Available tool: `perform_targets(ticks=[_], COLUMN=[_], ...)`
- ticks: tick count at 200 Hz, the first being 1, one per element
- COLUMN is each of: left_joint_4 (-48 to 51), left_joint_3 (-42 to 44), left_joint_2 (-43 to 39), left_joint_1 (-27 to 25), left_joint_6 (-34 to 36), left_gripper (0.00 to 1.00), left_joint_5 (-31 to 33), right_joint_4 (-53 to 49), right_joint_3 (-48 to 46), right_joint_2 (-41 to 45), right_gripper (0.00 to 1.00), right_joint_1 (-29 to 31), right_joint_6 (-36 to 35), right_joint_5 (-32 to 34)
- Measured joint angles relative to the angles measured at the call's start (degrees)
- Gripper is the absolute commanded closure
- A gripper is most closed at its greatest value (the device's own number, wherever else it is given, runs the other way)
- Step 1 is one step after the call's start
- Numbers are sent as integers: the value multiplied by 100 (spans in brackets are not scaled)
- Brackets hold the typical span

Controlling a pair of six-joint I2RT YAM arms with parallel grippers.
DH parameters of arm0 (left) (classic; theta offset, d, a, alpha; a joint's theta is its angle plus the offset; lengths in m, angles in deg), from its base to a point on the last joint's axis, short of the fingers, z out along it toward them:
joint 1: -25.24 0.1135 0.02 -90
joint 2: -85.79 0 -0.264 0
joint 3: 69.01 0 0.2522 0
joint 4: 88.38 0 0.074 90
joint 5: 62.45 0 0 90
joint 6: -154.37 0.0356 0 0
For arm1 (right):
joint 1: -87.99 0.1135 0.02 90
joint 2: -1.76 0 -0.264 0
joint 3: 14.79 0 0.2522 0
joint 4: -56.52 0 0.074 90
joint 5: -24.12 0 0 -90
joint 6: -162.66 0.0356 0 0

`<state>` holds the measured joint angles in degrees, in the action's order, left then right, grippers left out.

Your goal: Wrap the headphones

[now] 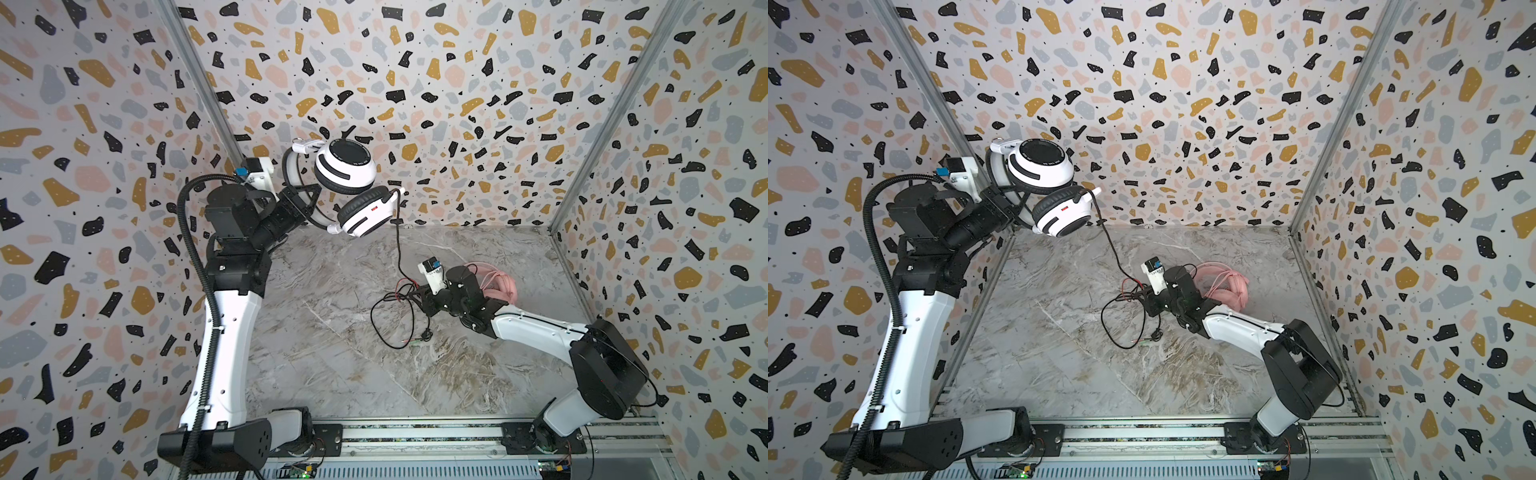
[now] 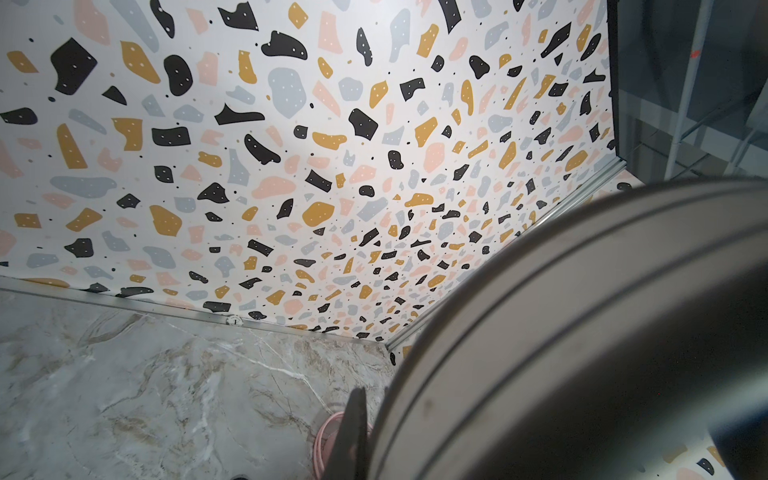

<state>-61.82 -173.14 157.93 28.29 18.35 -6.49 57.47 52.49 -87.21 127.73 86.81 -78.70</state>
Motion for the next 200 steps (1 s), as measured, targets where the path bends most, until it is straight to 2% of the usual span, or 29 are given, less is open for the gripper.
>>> perform_targets(ticks=[14, 40, 47, 67, 75, 91, 120, 158, 200], left_joint_4=[-4, -39, -46, -105, -131, -153, -11, 28, 179], left_joint_3=[0, -28, -39, -44, -46, -55, -236, -398, -396], left_joint_2=[11, 92, 122, 190, 210, 225, 243, 205, 203], left_joint_1=[55, 149, 181, 264, 282, 299, 302, 302, 302], left_joint_6=[-13, -31, -37, -116, -157, -254, -212, -68, 26], left_gripper=[100, 100, 100, 100, 100, 100, 100, 100, 100], left_joint_5=[-2, 2, 2, 9, 15, 50, 144, 245, 326], right_joint_4=[-74, -496, -610, -979, -1137, -1331, -1390, -1303, -890], right_joint_3=[-94, -214, -214, -153, -66, 133, 190, 201, 719], right_joint_2=[216, 743, 898, 1346, 1469, 1576, 1639, 1561, 859], right_gripper=[79, 78, 74, 44, 40, 36, 33, 29, 27], right_joint_1=[-162, -612, -734, -1073, -1165, -1233, -1110, -509, -4], right_joint_6=[-31, -136, -168, -280, -319, -470, -621, -804, -807], right_joint_5=[31, 173, 216, 201, 151, -74, -549, -844, -1204])
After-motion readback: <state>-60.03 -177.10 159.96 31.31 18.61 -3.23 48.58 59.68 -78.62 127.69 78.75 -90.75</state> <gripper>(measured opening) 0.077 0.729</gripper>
